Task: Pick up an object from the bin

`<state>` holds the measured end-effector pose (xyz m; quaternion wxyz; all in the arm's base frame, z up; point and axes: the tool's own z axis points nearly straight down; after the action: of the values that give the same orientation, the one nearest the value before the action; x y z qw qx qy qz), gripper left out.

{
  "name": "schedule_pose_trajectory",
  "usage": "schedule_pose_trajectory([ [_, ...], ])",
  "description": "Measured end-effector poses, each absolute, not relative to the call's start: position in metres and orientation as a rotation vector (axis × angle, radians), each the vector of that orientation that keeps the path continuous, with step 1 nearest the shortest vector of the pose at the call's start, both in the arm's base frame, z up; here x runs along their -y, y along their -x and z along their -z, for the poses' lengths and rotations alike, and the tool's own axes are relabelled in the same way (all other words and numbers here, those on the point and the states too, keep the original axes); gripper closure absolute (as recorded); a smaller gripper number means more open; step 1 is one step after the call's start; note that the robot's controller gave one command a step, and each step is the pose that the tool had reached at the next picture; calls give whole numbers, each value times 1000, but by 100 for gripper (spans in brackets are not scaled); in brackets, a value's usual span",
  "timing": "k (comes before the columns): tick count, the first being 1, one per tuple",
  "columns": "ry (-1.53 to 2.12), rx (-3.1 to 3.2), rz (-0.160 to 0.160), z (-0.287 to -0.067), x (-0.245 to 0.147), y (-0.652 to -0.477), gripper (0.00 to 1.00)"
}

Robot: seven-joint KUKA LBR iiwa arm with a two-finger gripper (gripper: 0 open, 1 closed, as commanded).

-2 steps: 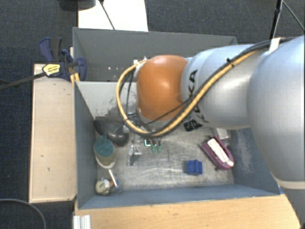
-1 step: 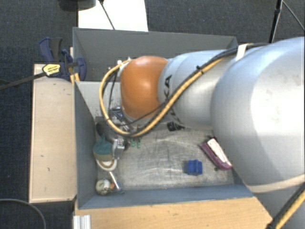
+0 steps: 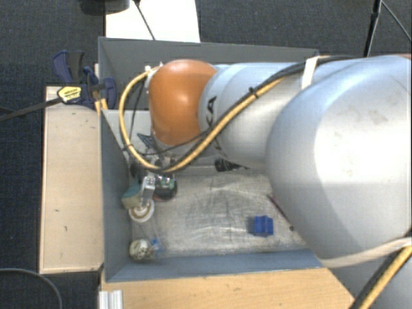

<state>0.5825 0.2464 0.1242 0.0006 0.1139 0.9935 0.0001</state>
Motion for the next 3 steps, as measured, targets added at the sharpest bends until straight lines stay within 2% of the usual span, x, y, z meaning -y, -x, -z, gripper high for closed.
schedule_pose_trajectory([
  [1,-380,-3114,-5,-120,-239,-575,0],
  [3,-679,-3047,-2,-95,-236,-570,0],
])
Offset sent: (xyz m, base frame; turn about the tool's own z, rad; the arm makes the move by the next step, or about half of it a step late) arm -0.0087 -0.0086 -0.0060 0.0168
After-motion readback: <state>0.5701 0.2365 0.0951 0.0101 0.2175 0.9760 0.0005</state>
